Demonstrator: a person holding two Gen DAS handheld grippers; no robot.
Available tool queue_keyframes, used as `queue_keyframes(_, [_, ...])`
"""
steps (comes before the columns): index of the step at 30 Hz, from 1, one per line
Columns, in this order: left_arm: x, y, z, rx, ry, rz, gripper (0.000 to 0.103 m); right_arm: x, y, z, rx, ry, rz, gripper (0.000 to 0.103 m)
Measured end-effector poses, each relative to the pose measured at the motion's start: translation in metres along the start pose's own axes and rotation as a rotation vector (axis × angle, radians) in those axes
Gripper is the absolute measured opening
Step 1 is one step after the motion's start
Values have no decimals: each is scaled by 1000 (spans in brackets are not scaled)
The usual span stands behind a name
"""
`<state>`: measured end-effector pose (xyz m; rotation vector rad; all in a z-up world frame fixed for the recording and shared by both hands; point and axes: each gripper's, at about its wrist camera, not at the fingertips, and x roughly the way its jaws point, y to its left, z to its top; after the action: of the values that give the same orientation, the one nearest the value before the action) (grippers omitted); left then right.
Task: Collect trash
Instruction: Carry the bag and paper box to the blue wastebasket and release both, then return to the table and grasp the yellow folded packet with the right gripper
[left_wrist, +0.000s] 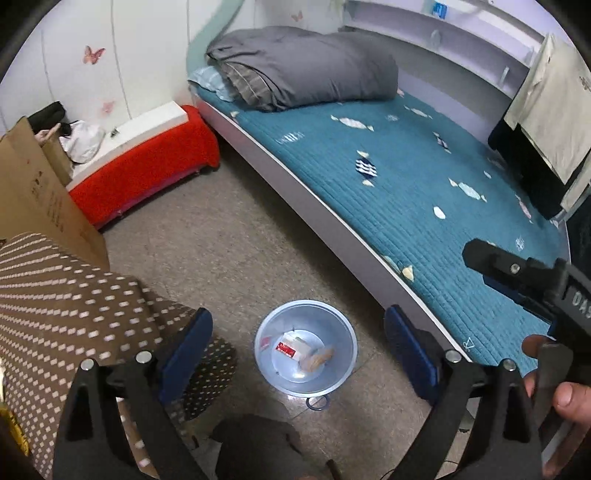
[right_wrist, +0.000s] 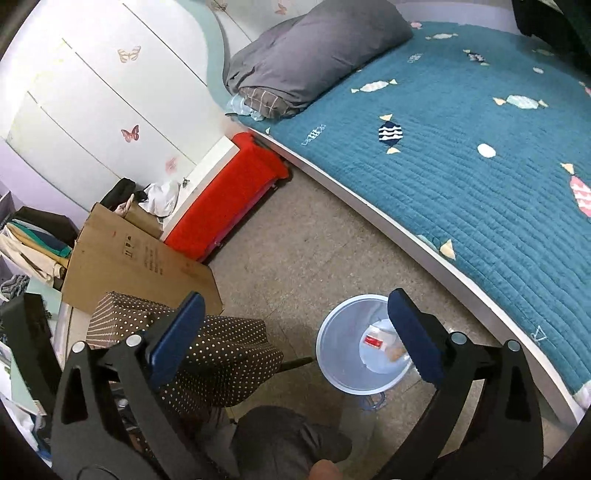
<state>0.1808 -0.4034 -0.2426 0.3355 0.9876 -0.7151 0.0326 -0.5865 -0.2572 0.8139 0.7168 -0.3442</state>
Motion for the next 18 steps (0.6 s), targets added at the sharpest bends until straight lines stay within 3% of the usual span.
queue_keyframes(6, [-45,17,-7,-40,-69,26,92,-15,30,-5,-82,-34,-23,97])
queue_keyframes(18, [-146,45,-32,-72,-237,77,92,-55,132,-27,-281,-76,72,97])
